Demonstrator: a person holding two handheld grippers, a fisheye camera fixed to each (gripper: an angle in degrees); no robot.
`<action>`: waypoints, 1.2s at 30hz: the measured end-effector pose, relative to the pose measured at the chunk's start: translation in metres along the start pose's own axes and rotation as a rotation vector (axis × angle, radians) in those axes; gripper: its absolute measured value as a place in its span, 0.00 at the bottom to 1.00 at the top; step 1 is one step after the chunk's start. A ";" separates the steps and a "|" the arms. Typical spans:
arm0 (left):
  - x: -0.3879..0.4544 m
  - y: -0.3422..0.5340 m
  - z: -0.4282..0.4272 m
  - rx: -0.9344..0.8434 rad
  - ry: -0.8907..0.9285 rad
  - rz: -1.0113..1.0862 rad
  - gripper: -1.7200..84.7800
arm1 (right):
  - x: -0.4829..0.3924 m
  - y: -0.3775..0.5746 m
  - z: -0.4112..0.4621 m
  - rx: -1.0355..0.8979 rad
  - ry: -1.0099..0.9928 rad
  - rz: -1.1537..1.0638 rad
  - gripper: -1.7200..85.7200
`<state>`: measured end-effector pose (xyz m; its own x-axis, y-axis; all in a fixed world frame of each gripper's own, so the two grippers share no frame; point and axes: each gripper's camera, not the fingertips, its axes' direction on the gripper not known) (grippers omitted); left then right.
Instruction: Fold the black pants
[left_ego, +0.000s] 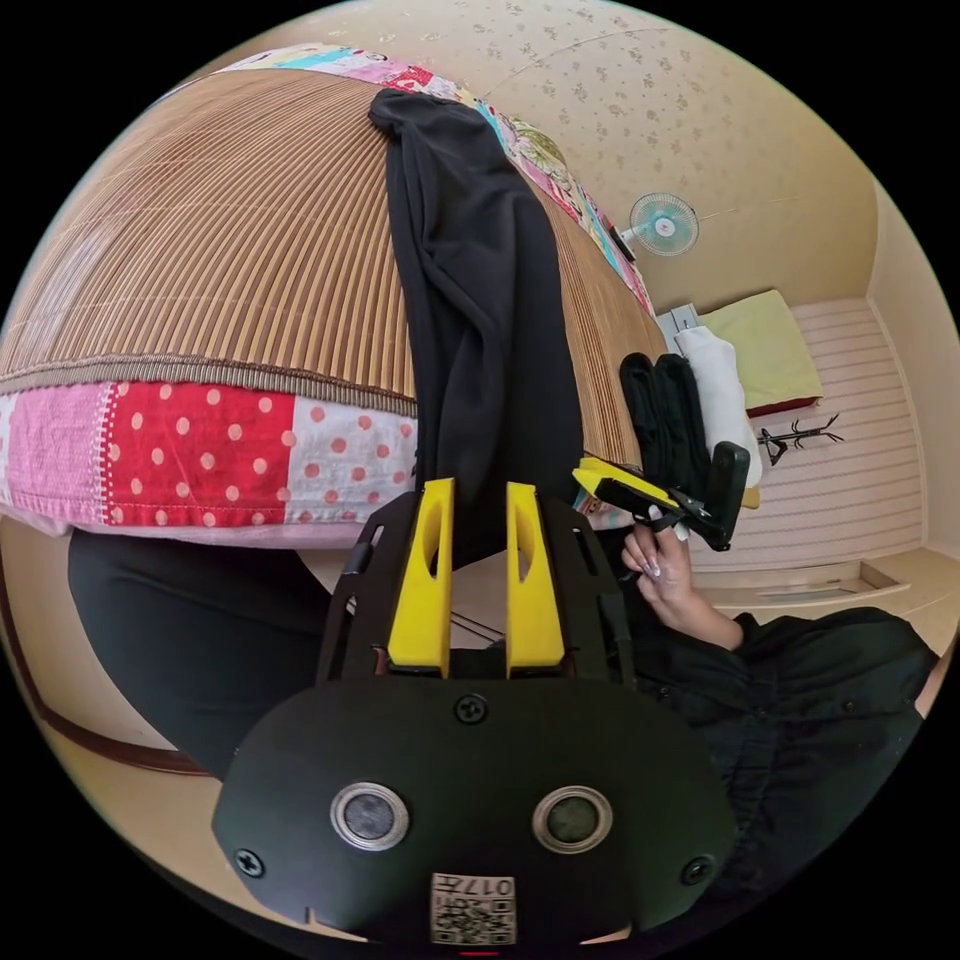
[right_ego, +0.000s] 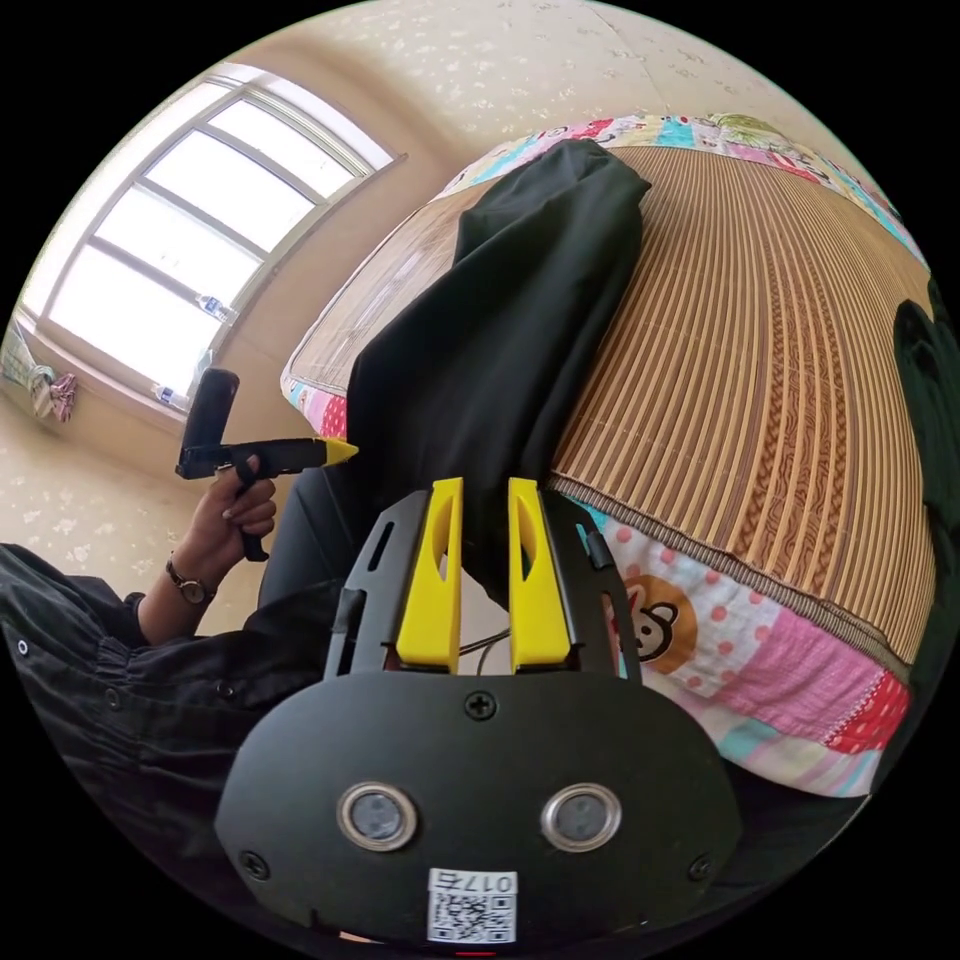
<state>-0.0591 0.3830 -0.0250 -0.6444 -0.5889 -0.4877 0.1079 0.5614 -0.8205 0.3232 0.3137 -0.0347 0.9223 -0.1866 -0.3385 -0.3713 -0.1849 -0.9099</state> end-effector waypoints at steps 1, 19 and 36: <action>-0.001 -0.001 0.000 -0.004 0.001 0.001 0.11 | 0.003 -0.003 0.002 -0.013 -0.009 0.009 0.08; -0.041 -0.008 -0.009 -0.121 0.072 -0.008 0.07 | 0.040 -0.002 -0.014 -0.098 -0.084 0.002 0.04; -0.011 -0.117 -0.069 0.059 0.082 0.079 0.11 | 0.062 -0.024 -0.054 -0.032 -0.127 0.024 0.04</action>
<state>-0.1165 0.3636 0.0969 -0.6915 -0.4934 -0.5276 0.2036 0.5676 -0.7977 0.3836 0.2548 -0.0206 0.9184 -0.0684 -0.3898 -0.3952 -0.2125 -0.8937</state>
